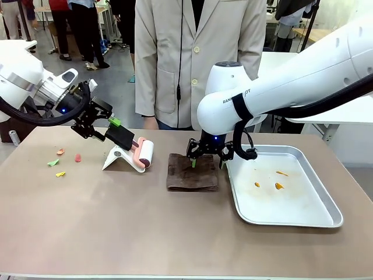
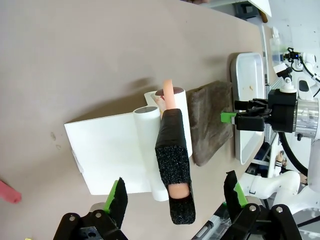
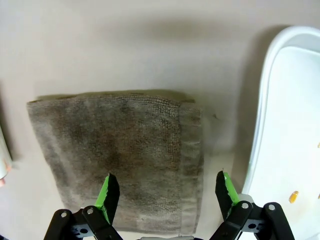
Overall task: Clean the surface of the table.
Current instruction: Hold the Lint Roller with your left hand and the towel with your right hand.
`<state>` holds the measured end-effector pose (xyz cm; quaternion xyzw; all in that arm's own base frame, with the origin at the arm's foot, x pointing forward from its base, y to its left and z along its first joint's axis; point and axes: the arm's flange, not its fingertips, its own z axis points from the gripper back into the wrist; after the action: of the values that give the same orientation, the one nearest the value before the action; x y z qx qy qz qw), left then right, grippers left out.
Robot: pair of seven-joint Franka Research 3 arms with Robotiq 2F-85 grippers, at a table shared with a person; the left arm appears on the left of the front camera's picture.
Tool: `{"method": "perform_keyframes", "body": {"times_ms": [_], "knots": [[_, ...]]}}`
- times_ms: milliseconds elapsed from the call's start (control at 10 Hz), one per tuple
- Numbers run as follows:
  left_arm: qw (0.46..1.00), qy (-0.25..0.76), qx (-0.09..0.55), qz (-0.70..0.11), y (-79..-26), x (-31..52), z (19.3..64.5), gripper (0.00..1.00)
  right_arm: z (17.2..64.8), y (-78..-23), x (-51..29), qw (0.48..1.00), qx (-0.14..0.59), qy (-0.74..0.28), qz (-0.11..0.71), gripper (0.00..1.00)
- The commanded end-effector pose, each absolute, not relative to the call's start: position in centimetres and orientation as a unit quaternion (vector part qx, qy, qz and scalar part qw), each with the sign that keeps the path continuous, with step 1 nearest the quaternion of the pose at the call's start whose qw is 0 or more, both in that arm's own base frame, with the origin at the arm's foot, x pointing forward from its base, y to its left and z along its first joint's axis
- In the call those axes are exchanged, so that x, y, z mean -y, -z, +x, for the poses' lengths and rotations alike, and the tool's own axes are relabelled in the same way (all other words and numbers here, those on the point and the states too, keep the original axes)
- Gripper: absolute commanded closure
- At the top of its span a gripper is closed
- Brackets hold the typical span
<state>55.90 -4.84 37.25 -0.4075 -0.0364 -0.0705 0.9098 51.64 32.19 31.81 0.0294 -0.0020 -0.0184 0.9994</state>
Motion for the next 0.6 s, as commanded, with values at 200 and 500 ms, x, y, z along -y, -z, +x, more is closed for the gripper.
{"method": "perform_keyframes", "body": {"times_ms": [200, 500], "knots": [[0.896, 0.079, 0.044, -0.436, -36.64, 5.10, 56.13, 0.00, 51.99, -31.61, -32.40, 0.999, 0.006, 0.040, 0.022, 0.00], [0.895, 0.081, 0.036, -0.438, -36.01, 5.58, 56.12, 0.00, 52.13, -31.21, -32.37, 0.999, -0.002, 0.038, 0.017, 0.00]]}}
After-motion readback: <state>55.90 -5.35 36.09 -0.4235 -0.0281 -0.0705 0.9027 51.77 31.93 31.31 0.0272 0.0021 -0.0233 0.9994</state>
